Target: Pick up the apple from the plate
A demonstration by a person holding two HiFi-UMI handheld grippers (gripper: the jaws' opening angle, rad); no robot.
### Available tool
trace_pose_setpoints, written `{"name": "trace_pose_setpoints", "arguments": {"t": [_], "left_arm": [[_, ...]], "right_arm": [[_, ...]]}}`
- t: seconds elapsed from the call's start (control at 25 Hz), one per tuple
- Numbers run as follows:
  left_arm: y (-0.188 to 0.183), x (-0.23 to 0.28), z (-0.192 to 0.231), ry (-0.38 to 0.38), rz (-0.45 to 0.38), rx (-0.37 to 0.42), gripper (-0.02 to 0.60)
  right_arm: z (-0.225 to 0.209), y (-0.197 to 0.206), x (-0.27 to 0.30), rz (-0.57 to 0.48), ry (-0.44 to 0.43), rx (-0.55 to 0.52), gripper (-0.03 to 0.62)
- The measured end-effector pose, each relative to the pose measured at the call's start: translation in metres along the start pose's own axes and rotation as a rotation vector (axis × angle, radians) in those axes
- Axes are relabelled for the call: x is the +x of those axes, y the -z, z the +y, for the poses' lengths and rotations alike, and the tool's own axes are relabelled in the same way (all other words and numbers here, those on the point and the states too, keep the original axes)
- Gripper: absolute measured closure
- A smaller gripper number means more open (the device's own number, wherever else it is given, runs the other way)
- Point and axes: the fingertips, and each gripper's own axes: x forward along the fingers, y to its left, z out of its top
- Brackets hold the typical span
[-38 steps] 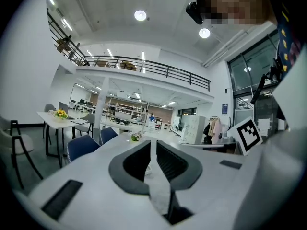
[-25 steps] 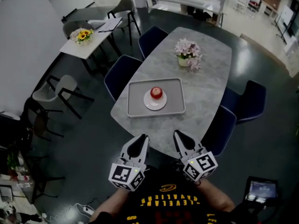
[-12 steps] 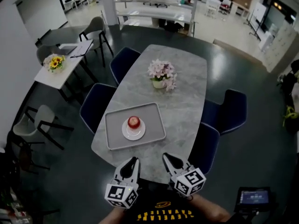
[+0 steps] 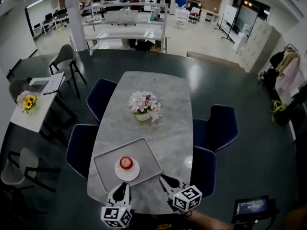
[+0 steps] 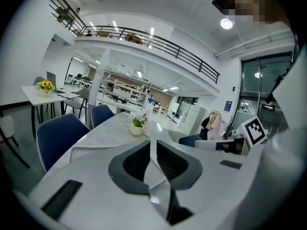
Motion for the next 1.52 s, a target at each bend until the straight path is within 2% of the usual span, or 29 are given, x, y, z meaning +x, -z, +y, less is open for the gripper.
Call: {"name": "trace_pose_setpoints", "arguments": {"t": [0.36, 0.56, 0.6, 0.8, 0.92, 1.04, 1.12, 1.32, 1.52], "left_arm": [[0.009, 0.025, 0.054, -0.003, 0.089, -0.053, 0.540], [0.023, 0.044, 0.078, 0.015, 0.108, -0.115, 0.540], [0.024, 0.048, 0.082, 0.014, 0.117, -0.122, 0.540], [0.040, 0.055, 0.106, -0.030, 0.249, -0.178, 0.526], [0.068, 0.051, 0.115, -0.054, 0.333, -0.232, 0.525], [0.091, 0.050, 0.119, -0.052, 0.408, -0.253, 0.525], [0.099, 0.055, 0.125, -0.054, 0.435, -0.258, 0.503], [0.111, 0.073, 0.140, -0.059, 0.480, -0.329, 0.502], [0.125, 0.076, 0.148, -0.081, 0.567, -0.366, 0.502]], "right_arm": [[-0.011, 0.025, 0.046, 0.097, 0.031, 0.060, 0.588], [-0.030, 0.033, 0.066, 0.105, 0.095, 0.061, 0.584], [-0.033, 0.031, 0.069, 0.108, 0.106, 0.061, 0.546], [-0.025, 0.032, 0.082, 0.177, 0.102, 0.093, 0.540], [-0.020, 0.053, 0.082, 0.245, 0.106, 0.121, 0.540], [-0.014, 0.075, 0.086, 0.298, 0.116, 0.139, 0.540], [-0.015, 0.086, 0.092, 0.319, 0.128, 0.145, 0.540], [-0.019, 0.102, 0.109, 0.363, 0.138, 0.163, 0.540], [-0.020, 0.116, 0.124, 0.434, 0.147, 0.175, 0.540]]}}
